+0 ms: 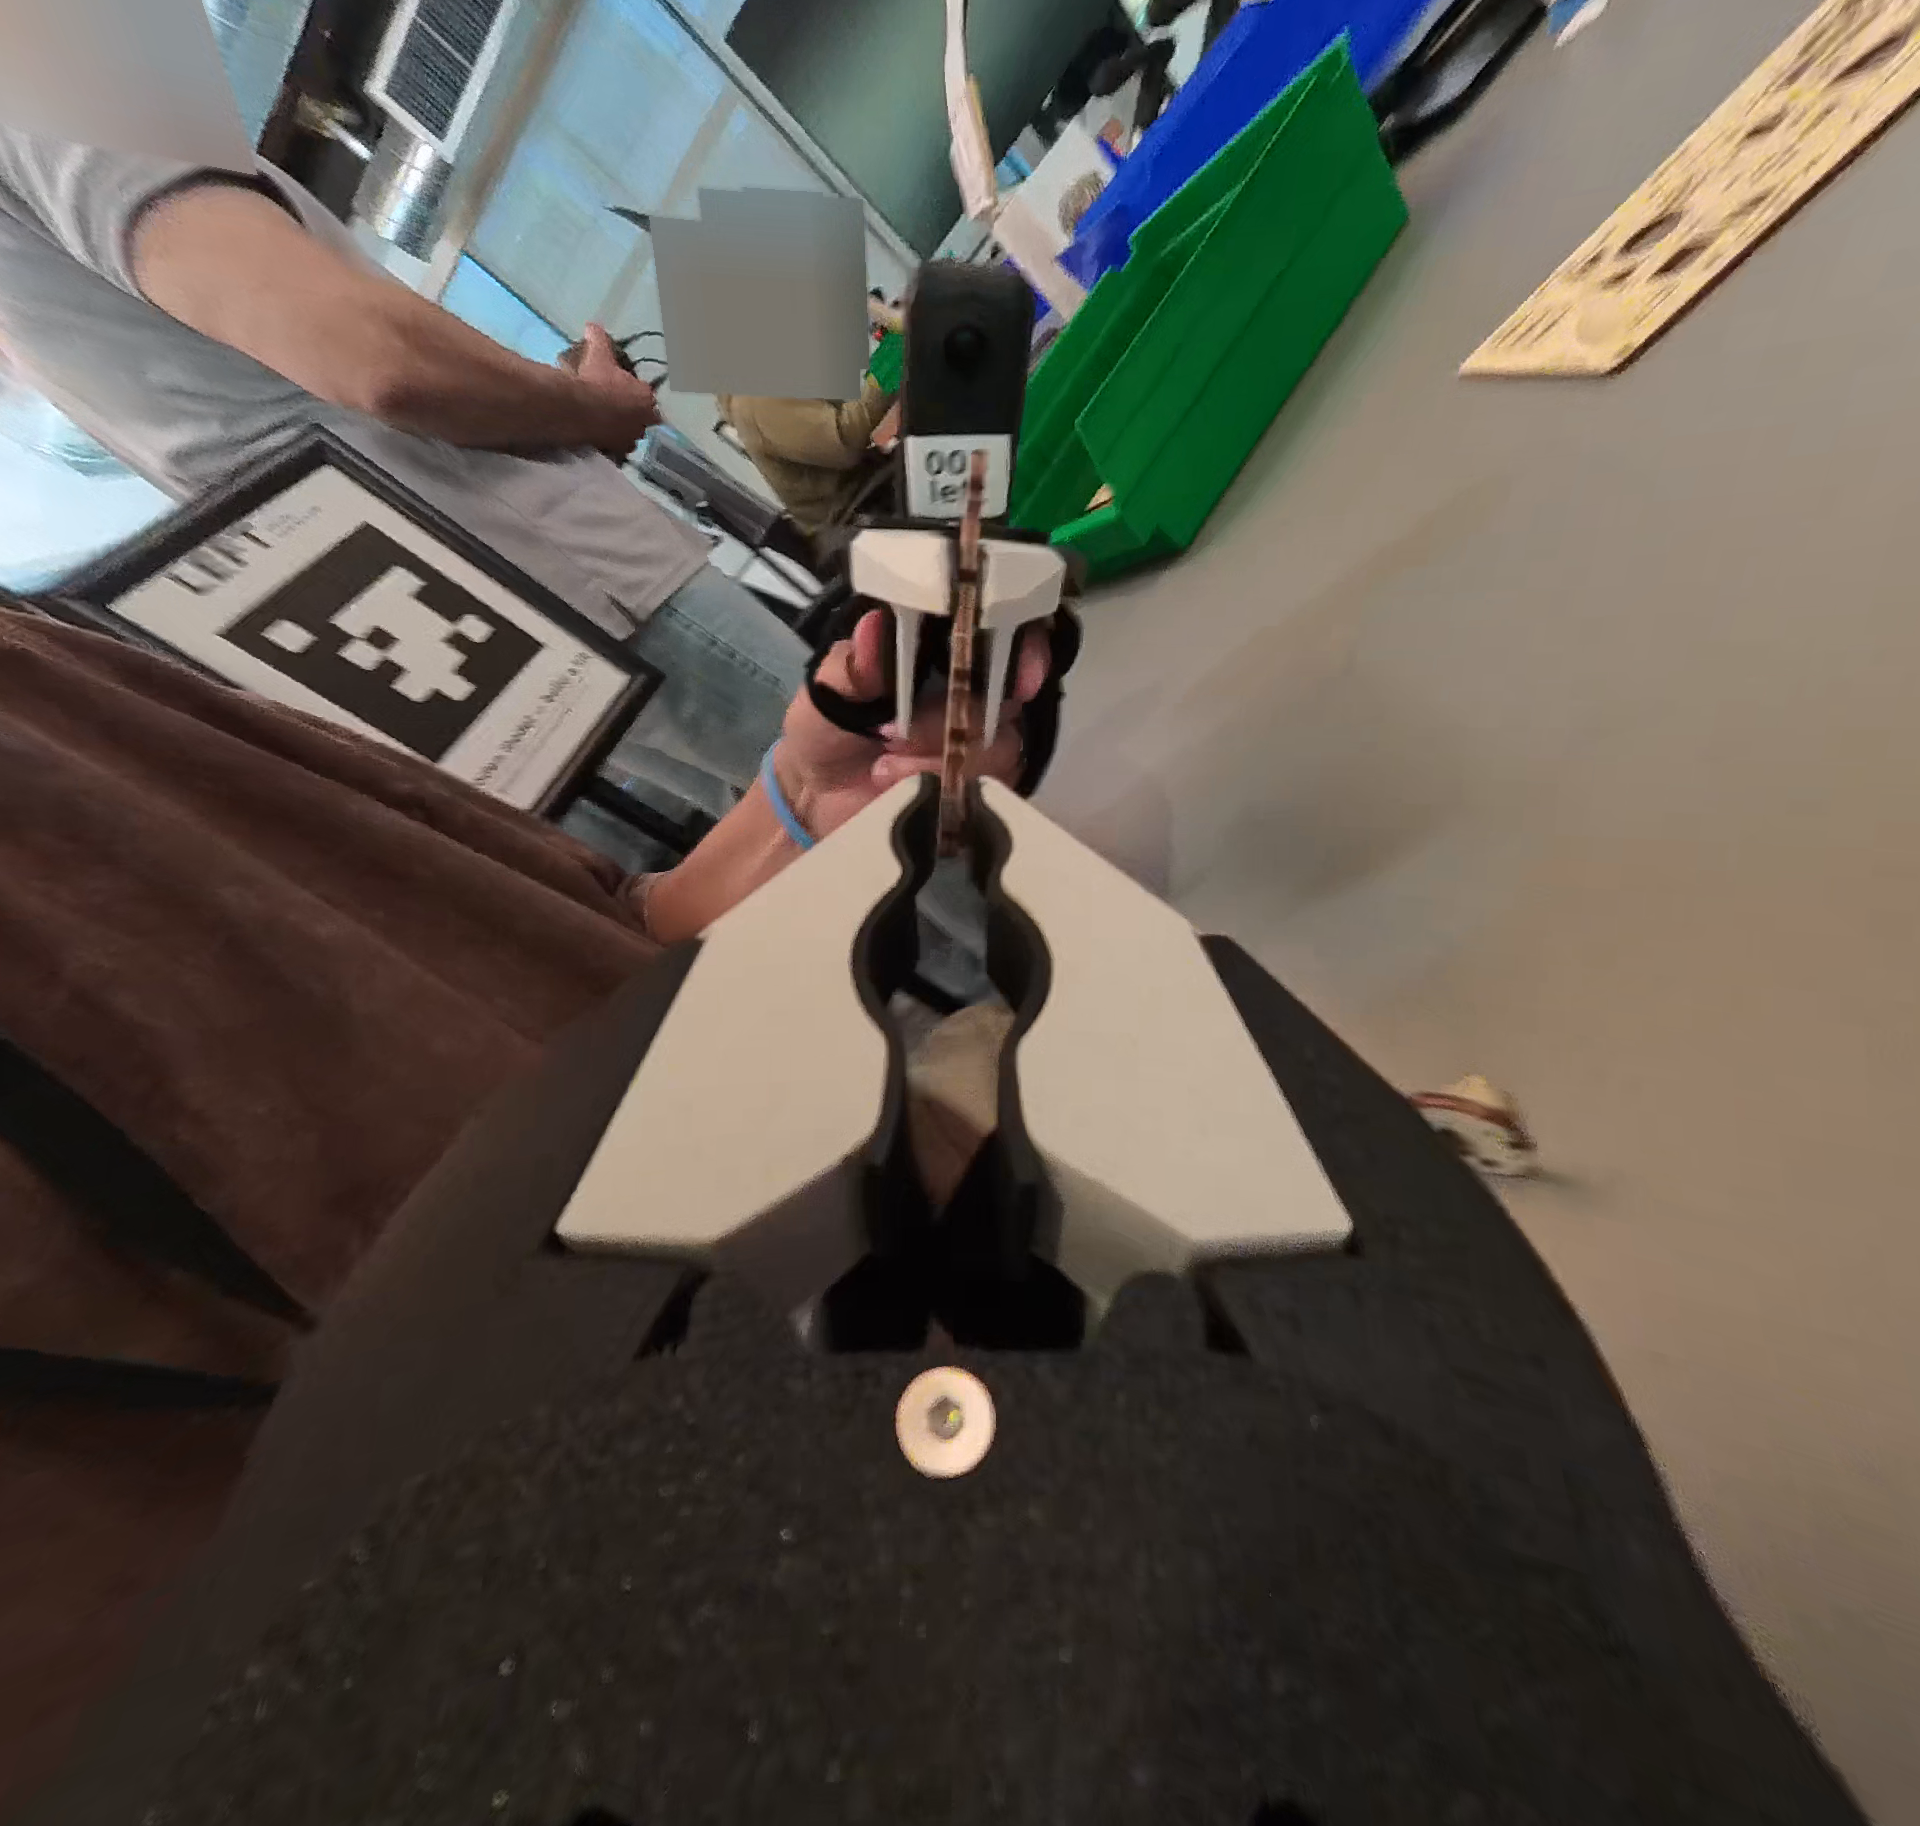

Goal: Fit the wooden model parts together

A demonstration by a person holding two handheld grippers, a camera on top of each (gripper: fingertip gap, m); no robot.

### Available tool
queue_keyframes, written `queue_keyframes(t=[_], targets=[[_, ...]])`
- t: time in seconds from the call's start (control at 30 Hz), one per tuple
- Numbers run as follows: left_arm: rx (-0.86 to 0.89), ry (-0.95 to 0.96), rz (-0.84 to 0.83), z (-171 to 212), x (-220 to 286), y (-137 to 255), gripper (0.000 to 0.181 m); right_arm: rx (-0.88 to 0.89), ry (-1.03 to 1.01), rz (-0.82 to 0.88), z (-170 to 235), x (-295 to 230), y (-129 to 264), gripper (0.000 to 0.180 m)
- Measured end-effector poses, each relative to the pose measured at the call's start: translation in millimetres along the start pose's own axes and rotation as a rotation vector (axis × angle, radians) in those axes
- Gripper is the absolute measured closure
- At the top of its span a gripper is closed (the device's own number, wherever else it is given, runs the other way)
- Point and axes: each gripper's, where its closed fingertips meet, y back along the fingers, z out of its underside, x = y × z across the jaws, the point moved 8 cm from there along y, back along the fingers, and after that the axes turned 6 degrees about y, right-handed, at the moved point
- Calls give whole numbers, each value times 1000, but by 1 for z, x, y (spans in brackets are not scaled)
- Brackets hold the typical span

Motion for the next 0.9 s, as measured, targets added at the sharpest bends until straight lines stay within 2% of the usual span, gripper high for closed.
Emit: queue_keyframes(t=[0.1,0.17,0.23,0.27,0.5,0.6,0.67,0.77,0.83,0.9], targets=[[11,-29,-64,-5,-2,11,179,-21,229,249,-2,11,17,164],[12,-58,-147,-9,-5,20,180,-144,347,438,11,21,21,148],[-13,-99,-229,-10,-9,24,179,-249,367,536,29,30,18,126],[-21,-113,-249,-10,-10,25,180,-280,362,574,38,32,15,121],[-34,-100,-269,-6,-15,20,179,-415,472,730,62,38,-6,120],[-34,-103,-265,-6,-14,20,180,-453,489,728,70,46,-10,124],[-46,-100,-272,-6,-16,20,180,-462,508,743,70,49,-11,144],[-65,-113,-303,-5,-18,20,180,-430,492,757,61,49,-5,144],[-63,-118,-308,-5,-17,20,180,-292,401,674,46,41,-1,144],[-60,-102,-272,-4,-15,18,180,-64,189,464,26,30,3,144]])
